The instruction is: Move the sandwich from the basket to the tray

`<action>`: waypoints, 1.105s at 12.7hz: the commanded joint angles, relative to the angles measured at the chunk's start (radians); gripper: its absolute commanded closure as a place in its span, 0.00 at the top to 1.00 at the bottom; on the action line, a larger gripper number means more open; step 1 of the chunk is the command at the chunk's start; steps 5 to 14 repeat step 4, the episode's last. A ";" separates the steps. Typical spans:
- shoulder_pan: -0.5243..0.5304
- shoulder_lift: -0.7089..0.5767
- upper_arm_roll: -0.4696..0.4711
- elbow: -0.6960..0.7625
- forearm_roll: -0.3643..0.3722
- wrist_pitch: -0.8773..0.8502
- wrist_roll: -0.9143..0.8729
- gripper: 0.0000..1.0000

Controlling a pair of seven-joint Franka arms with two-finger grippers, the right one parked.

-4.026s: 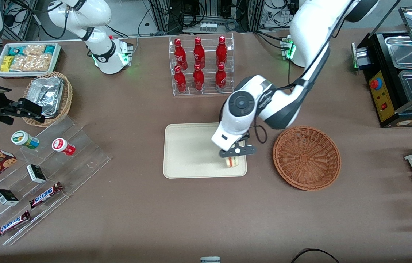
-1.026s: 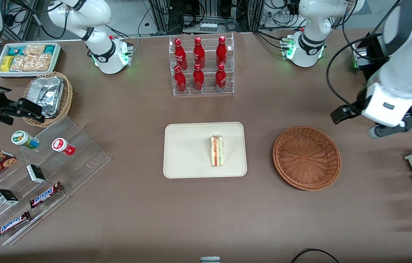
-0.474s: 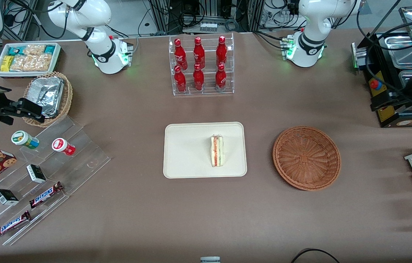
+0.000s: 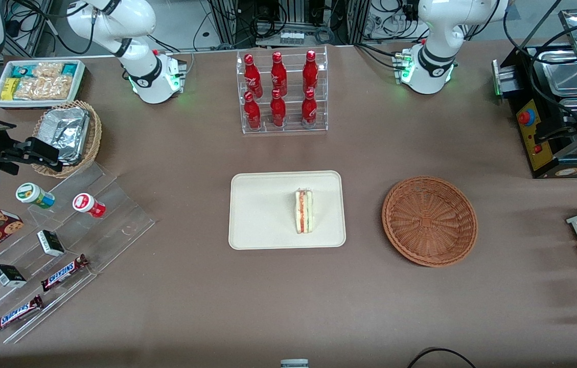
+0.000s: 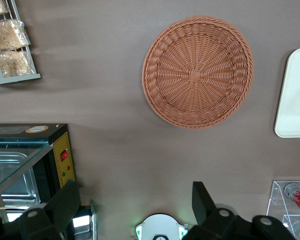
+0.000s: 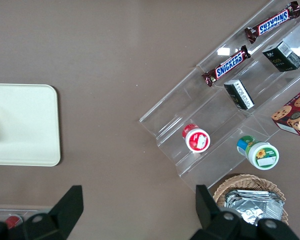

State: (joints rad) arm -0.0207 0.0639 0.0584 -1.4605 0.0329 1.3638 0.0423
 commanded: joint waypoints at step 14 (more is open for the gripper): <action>-0.038 -0.003 0.018 -0.004 -0.027 0.000 0.002 1.00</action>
